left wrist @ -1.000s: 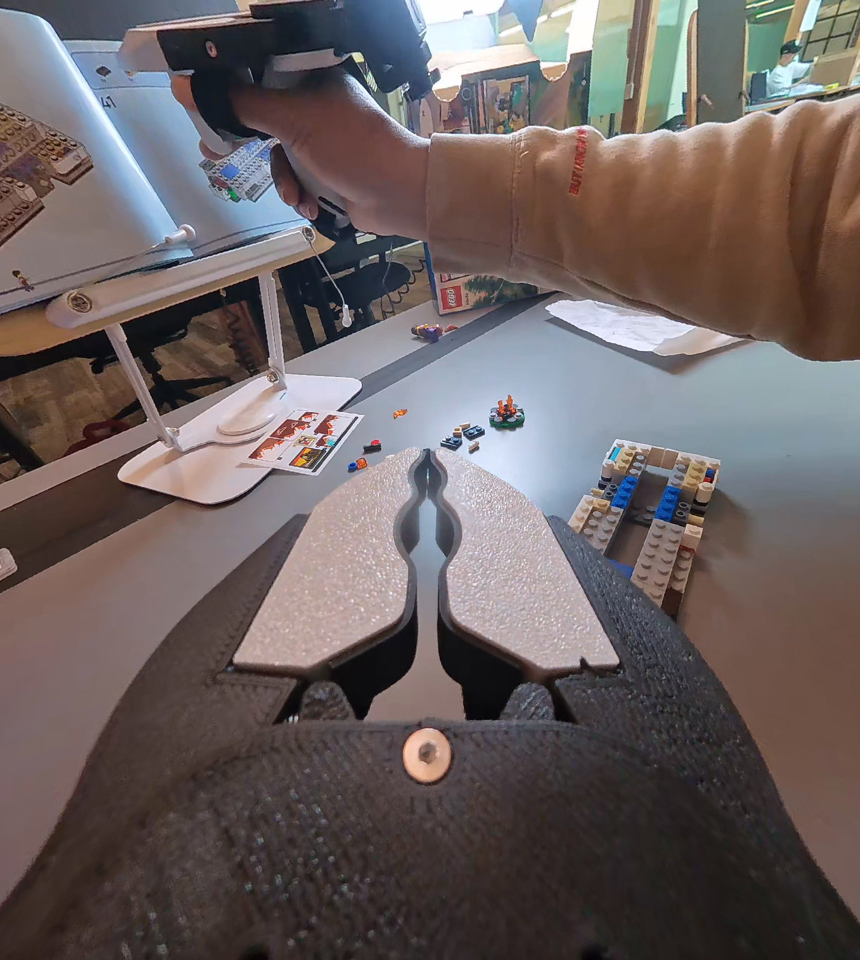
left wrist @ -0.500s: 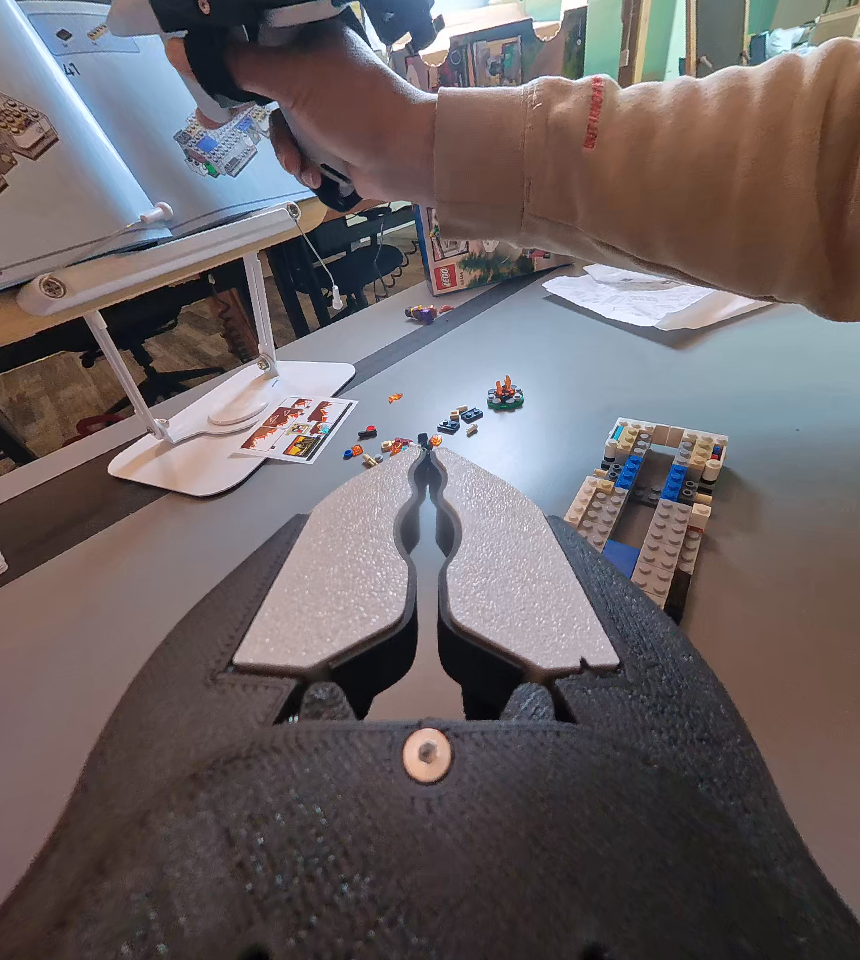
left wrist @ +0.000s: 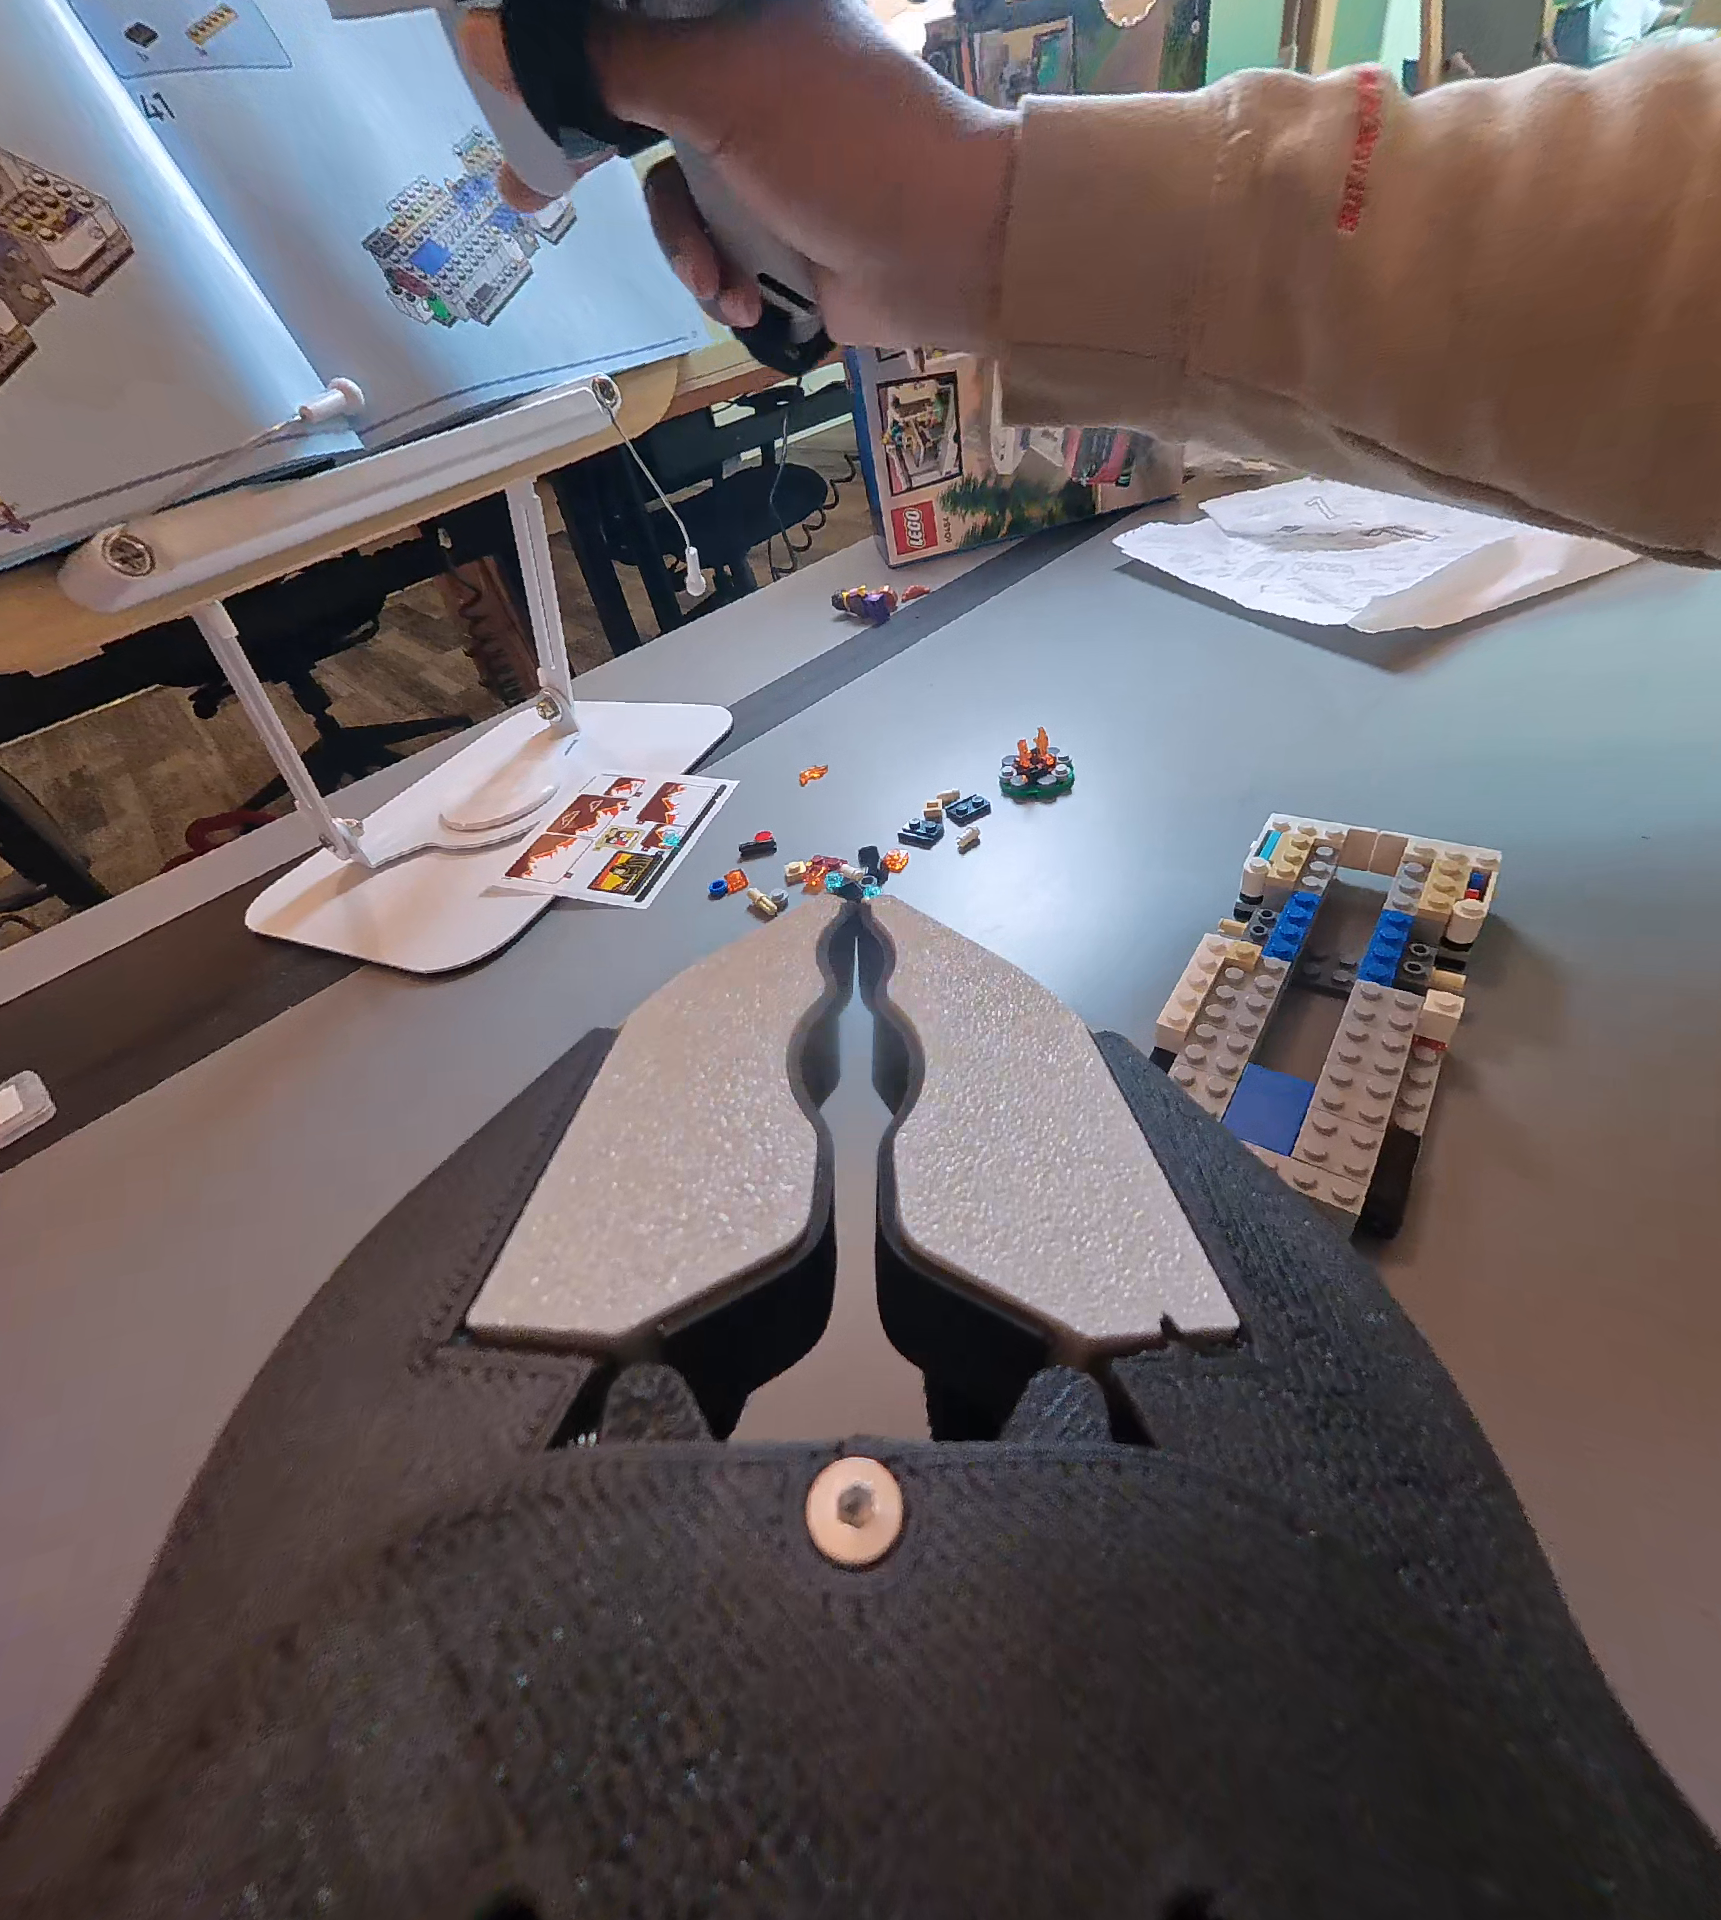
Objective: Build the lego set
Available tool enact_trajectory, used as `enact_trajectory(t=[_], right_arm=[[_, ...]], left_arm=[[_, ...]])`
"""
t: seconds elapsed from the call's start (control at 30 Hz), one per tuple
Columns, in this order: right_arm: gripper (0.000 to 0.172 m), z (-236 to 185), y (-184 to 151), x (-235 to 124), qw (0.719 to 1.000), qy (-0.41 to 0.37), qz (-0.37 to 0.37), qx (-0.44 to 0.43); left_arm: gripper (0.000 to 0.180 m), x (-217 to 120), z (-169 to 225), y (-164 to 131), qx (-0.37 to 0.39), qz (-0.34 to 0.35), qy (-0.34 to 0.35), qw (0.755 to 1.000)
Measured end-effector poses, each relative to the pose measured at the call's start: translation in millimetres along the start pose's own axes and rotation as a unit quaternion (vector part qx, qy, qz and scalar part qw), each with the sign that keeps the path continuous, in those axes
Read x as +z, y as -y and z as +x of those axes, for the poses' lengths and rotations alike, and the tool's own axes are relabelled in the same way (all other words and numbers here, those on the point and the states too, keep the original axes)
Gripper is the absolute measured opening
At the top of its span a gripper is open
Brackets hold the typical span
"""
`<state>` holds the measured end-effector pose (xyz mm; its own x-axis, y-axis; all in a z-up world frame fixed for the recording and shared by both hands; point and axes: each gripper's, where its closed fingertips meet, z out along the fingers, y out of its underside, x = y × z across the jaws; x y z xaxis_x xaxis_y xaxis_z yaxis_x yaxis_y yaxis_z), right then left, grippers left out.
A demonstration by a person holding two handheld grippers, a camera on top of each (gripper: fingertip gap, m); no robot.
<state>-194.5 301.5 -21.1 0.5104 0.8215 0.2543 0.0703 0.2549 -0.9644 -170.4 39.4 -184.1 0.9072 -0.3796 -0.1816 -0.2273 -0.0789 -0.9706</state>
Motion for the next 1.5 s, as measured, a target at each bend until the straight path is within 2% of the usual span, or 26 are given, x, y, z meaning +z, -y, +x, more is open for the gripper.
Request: enact_trajectory(t=[0.1,0.23,0.47,0.63,0.93,1.2,1.4,1.5], right_arm=[[0.005,-15,-6,-35,0.999,0.032,-0.008,-0.017],[0.010,-33,-24,-101,0.998,0.063,-0.024,-0.019],[0.020,-56,-78,-225,0.992,0.083,-0.091,0.035],[0.023,-70,-107,-278,0.988,0.086,-0.111,0.070],[0.027,-74,-105,-292,0.989,0.095,-0.072,0.084],[0.028,-75,-120,-293,0.985,0.113,-0.093,0.091],[0.026,-89,-144,-277,0.972,0.165,-0.154,0.063],[0.019,-97,-159,-259,0.957,0.211,-0.200,0.026]], left_arm=[[0.000,-1,0,1,0.002,0.001,0.002,1.000],[0.000,-1,1,3,0.004,0.002,0.001,1.000],[0.000,1,3,-2,0.010,-0.009,0.003,1.000],[0.000,7,6,-11,0.005,-0.027,0.001,1.000],[0.000,20,14,-16,-0.027,-0.046,0.006,0.999],[0.000,25,24,-22,-0.025,-0.055,-0.003,0.998],[0.000,21,24,-19,-0.035,-0.048,-0.011,0.998],[0.000,20,25,-19,-0.031,-0.048,-0.017,0.998]])
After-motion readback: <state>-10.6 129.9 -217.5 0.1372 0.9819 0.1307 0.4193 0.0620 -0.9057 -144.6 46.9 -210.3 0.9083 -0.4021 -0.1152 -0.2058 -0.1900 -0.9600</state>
